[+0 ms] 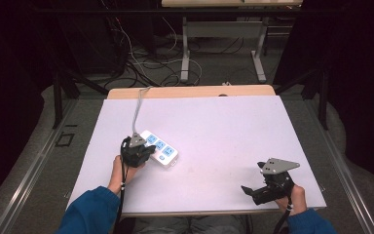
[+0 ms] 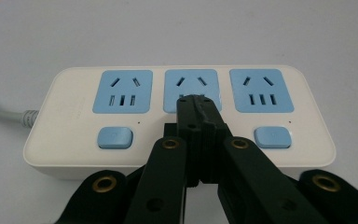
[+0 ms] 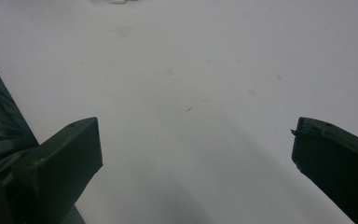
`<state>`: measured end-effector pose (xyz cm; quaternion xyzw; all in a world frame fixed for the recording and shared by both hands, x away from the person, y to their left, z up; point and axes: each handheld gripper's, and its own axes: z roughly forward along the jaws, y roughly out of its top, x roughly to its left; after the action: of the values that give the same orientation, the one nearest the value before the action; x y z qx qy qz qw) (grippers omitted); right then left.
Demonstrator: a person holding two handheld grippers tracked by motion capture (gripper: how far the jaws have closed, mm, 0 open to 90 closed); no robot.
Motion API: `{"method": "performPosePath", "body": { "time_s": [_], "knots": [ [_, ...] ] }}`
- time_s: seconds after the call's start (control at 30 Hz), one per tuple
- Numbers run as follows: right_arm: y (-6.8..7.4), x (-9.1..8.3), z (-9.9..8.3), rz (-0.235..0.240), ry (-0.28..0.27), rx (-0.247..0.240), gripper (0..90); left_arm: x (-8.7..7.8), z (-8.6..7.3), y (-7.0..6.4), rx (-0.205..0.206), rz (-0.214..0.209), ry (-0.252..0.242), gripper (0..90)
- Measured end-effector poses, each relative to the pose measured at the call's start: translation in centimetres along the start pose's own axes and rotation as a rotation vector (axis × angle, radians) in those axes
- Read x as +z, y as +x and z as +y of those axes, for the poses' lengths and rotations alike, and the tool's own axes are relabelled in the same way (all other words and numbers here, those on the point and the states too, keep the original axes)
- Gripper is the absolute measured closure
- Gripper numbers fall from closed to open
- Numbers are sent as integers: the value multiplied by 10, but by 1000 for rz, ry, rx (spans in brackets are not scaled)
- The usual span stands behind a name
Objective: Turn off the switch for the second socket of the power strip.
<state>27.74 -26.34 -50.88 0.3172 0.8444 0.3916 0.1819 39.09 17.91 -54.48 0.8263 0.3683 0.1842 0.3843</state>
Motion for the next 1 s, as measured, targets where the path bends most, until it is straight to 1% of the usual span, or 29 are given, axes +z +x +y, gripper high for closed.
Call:
{"method": "performPosePath", "body": {
  "time_s": [0.07, 0.23, 0.3, 0.57, 1.0],
  "knots": [
    [-1, 0, 0, 3, 0, -9, 10, 0, 0, 0, 2, 1, 1, 900],
    [0, 0, 0, -1, 1, -1, 10, 0, 0, 0, 3, 3, 1, 900],
    [0, -1, 0, 2, -5, -8, 10, 0, 0, 0, 3, 1, 1, 900],
    [0, 0, 0, 3, 0, -6, 10, 0, 0, -1, 8, 12, -1, 900],
    [0, -1, 0, 3, -5, -9, 10, 1, 0, -1, 5, 7, -4, 900]
  ]
}}
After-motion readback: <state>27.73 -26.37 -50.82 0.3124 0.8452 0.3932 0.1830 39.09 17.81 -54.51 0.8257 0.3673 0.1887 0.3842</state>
